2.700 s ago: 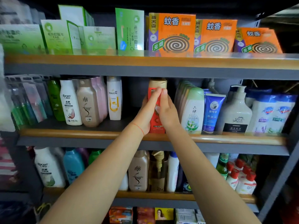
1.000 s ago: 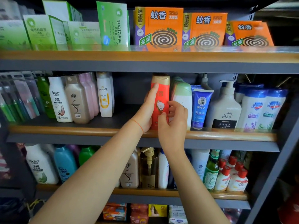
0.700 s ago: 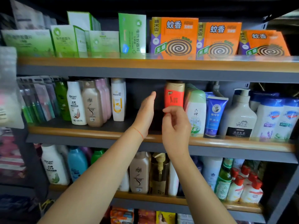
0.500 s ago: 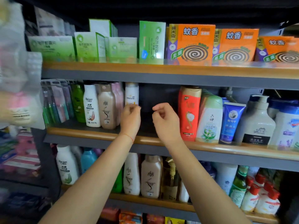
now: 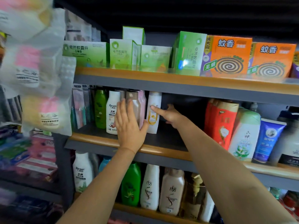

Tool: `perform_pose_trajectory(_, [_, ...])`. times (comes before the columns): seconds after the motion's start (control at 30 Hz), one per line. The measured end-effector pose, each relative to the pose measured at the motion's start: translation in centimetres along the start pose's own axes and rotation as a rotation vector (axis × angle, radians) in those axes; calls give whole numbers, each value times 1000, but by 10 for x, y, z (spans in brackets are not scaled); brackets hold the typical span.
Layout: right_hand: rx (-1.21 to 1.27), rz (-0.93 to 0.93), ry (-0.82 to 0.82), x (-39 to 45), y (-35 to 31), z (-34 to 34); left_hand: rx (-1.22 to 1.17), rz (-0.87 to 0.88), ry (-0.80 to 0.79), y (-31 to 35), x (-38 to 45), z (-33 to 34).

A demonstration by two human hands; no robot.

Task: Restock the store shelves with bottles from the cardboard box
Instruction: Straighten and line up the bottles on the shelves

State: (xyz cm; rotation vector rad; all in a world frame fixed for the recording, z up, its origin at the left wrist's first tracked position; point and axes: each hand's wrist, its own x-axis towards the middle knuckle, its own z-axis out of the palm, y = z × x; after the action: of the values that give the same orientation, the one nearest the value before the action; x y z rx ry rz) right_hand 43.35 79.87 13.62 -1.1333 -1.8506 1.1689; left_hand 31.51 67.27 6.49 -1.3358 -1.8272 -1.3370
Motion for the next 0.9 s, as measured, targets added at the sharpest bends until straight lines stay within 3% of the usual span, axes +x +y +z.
perform_pose_trajectory(0.23, [145, -26, -203, 24, 3, 8, -29, 20, 34, -6, 0, 10])
perform_pose_trajectory(0.47, [98, -110, -272, 16, -1, 7, -70, 35, 68, -8, 0, 11])
perform_pose_trajectory(0.67, [46, -191, -332, -35, 1, -8, -313, 123, 242, -2, -12, 2])
perform_pose_trajectory(0.77, [67, -229, -354, -59, 3, -16, -519, 87, 81, 18, -22, -1])
perform_pose_trajectory(0.9, [74, -274, -376, -86, 7, -28, -894, -374, -337, 57, -6, -4])
